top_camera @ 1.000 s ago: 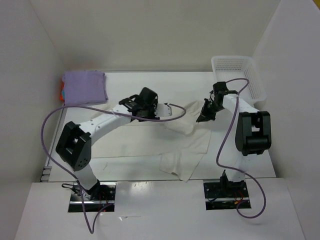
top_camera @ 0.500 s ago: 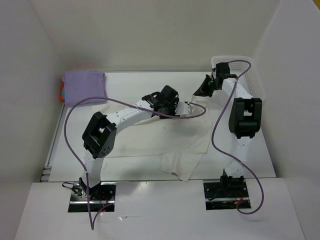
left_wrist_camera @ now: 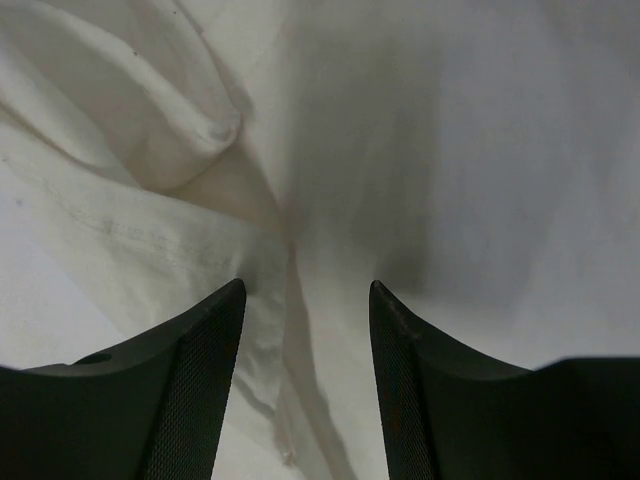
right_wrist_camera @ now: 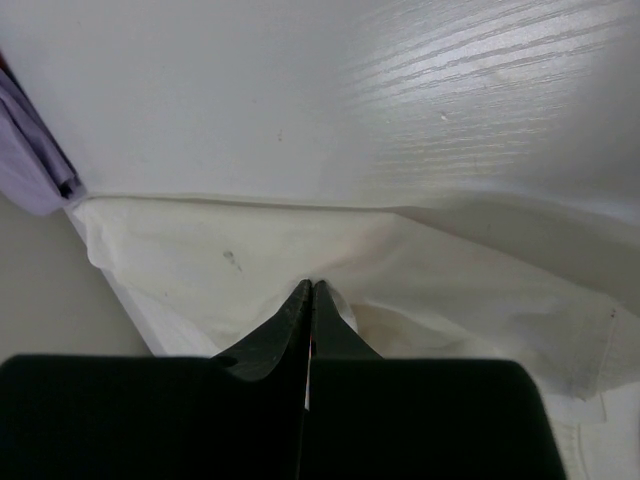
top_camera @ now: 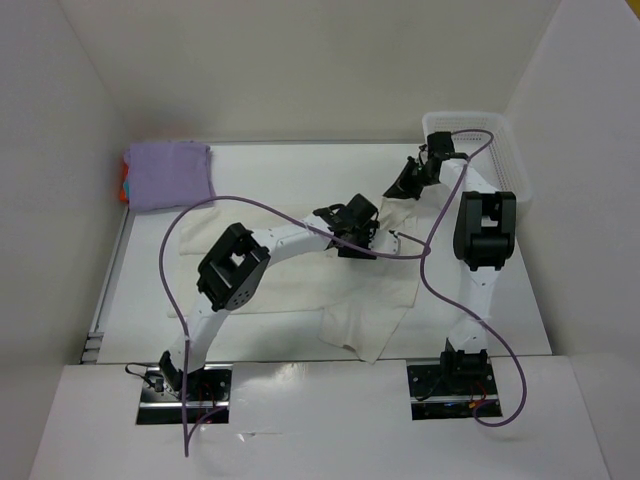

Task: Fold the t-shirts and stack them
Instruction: Fold the flattened tshirt in 1/3 of the way

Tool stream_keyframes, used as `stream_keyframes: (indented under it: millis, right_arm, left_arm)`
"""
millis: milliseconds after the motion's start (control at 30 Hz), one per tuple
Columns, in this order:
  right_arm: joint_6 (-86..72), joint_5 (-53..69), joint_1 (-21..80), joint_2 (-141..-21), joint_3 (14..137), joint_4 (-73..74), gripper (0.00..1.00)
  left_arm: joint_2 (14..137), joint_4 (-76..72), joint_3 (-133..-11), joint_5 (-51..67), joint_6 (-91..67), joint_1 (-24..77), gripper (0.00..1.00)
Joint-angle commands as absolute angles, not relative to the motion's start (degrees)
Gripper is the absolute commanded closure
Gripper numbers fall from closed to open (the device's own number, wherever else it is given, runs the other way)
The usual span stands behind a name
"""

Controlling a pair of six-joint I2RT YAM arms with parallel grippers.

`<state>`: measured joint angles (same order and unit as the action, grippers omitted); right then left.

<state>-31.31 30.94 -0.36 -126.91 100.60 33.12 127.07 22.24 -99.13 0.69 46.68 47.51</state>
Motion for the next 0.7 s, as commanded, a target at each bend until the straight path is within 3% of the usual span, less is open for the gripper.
stream_keyframes:
  millis: [0,167,300,567,667]
  right_arm:
    - [-30.7,32.0,0.1,-126.7,102.1,31.6,1.00]
    - [-30.7,32.0,0.1,-126.7,101.6,31.0,1.00]
    - [-30.7,32.5,0.1,-126.1,101.6,31.0,1.00]
    - [-30.1,32.5,0.1,-124.9,99.1,31.0,1.00]
    - [-30.1,32.5,0.1,-124.3,98.4,31.0,1.00]
  left_arm:
    - [127.3,20.7,-102.1,3.7,48.0,47.5,0.40]
    - [128.5,15.4,-100.6,-2.5,48.0,48.1,0.42]
    - [128.5,9.1,-99.2,-9.1,48.0,48.1,0.53]
    - [128.5,10.2,-98.7,-9.1,47.3,48.1,0.90]
    - [128.5,11.5,-98.7,-9.1,46.7,48.1,0.94]
